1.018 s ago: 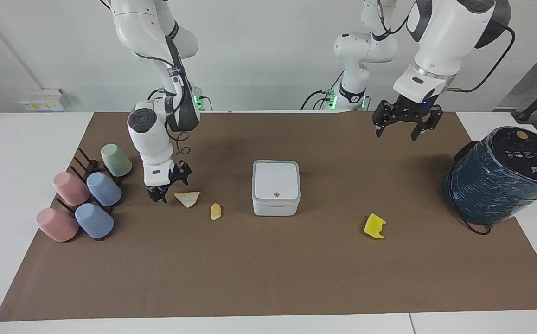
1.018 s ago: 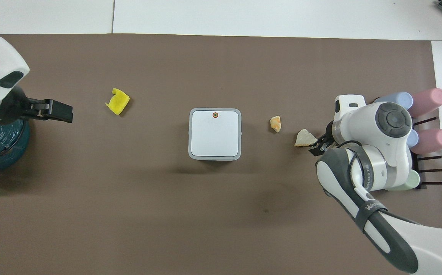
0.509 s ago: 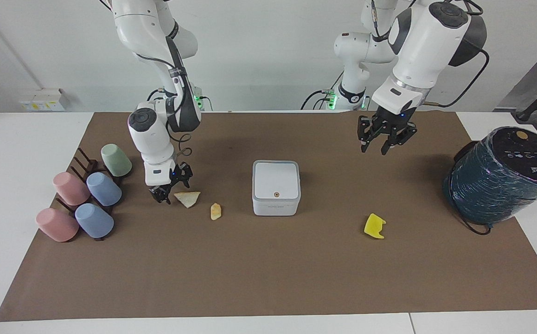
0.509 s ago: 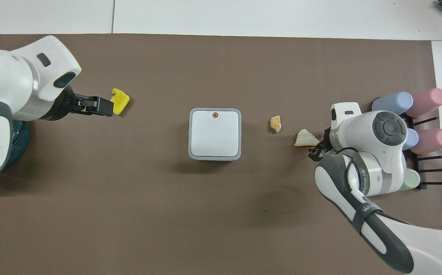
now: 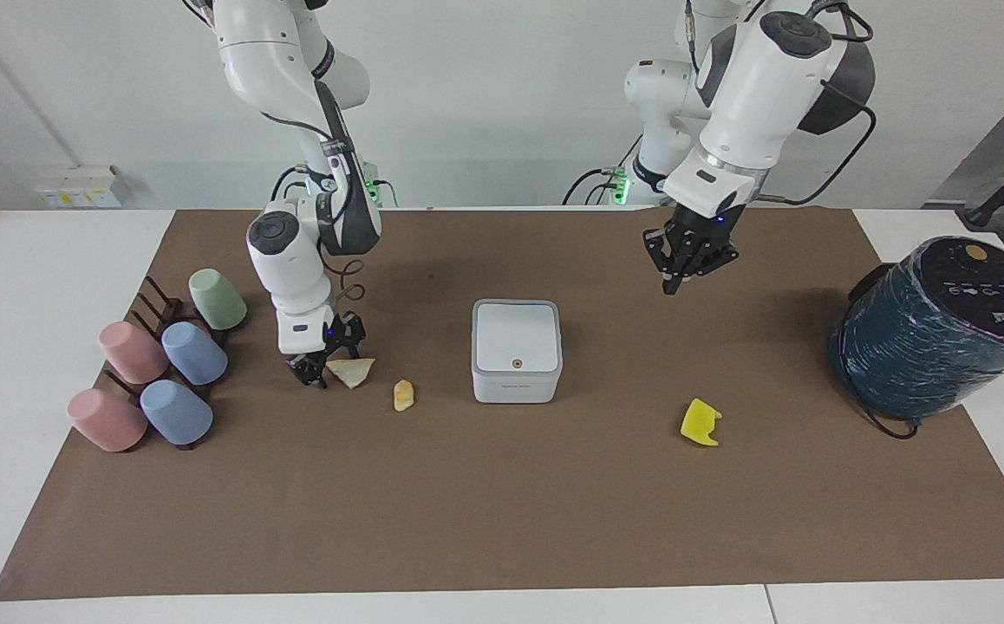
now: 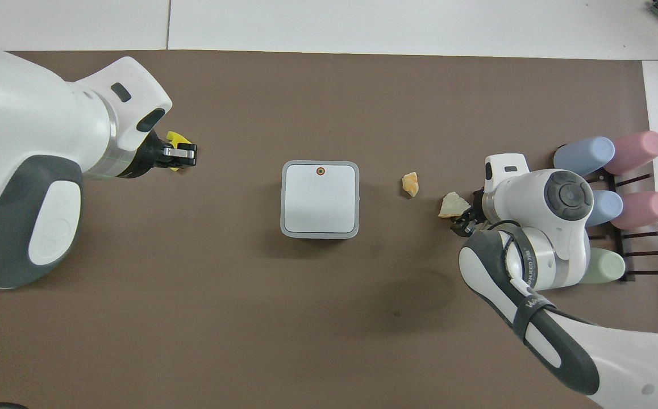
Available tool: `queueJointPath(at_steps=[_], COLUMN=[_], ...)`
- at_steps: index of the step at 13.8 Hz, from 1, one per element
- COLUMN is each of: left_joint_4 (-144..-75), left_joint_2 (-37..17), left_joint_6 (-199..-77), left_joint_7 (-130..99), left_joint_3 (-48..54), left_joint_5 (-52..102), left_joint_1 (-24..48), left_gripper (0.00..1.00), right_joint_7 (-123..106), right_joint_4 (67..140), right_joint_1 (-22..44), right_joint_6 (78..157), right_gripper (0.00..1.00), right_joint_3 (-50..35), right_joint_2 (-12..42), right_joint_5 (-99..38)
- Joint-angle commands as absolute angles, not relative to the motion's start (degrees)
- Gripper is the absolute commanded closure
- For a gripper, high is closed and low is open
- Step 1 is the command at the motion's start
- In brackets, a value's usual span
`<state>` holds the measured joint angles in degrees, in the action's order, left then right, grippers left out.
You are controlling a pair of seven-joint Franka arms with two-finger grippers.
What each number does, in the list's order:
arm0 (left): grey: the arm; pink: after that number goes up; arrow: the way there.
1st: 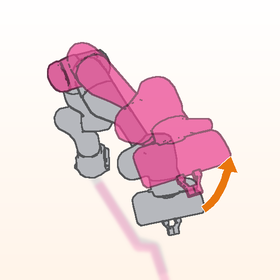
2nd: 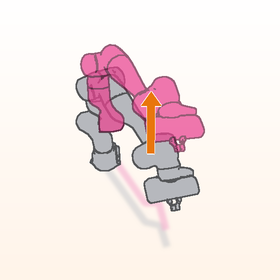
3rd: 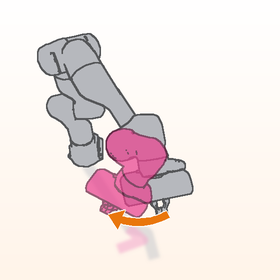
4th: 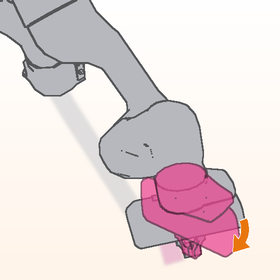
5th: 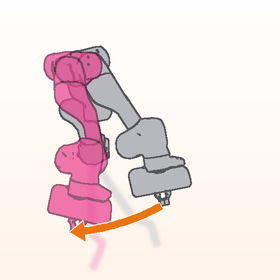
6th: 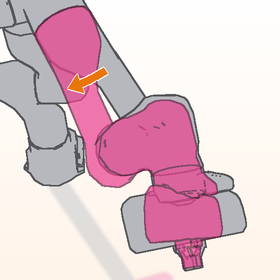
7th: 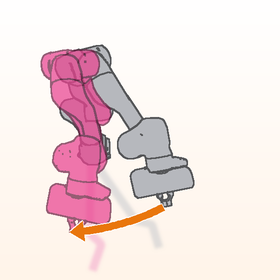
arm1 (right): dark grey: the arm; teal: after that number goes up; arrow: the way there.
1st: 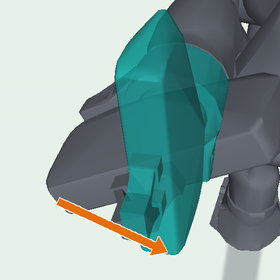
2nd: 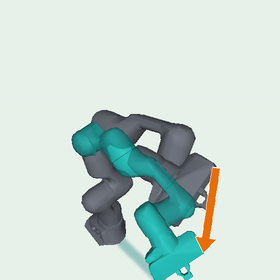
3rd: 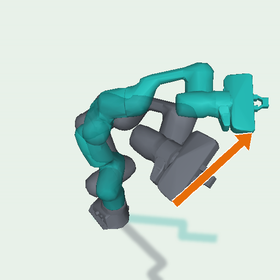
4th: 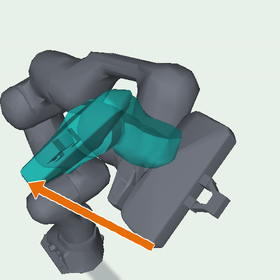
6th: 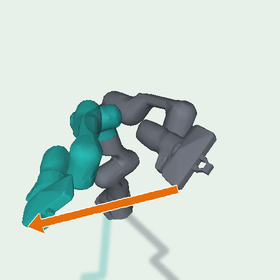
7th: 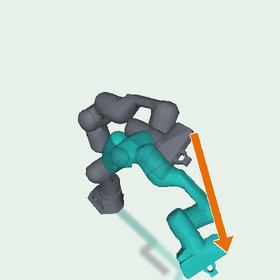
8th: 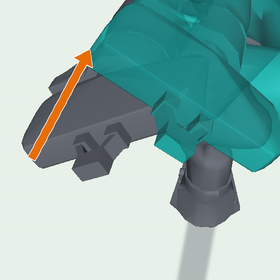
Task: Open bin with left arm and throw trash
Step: 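Grasp the crumpled yellow piece with the left gripper and lift it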
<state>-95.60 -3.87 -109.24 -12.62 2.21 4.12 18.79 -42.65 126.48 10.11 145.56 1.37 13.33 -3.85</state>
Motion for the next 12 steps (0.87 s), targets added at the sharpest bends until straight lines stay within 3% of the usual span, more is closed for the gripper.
queueJointPath(at_steps=[1,2,8,12], left_joint_4=[-96.8,-96.6,-97.2,-98.3], left_joint_2=[-6.0,-6.8,-10.5,-11.2], left_joint_6=[-114.2,-115.8,-122.8,-126.6], left_joint_7=[-16.5,-17.7,-18.8,-20.1], left_joint_3=[1.4,1.4,1.4,1.4], left_joint_5=[5.4,6.7,11.2,13.7], left_joint_1=[21.3,21.4,24.3,26.6], left_gripper=[1.00,1.00,1.00,1.00], right_joint_7=[-45.1,-45.1,-34.4,-26.6], right_joint_4=[126.4,126.4,124.4,123.1], right_joint_1=[9.8,9.7,9.8,10.3], right_joint_6=[146.6,146.6,143.7,139.4], right_gripper=[0.81,0.99,1.00,1.00], right_joint_3=[0.9,0.9,0.9,0.9], right_joint_2=[13.5,13.5,12.7,8.6], right_joint_5=[-5.9,-5.9,-6.2,-6.2])
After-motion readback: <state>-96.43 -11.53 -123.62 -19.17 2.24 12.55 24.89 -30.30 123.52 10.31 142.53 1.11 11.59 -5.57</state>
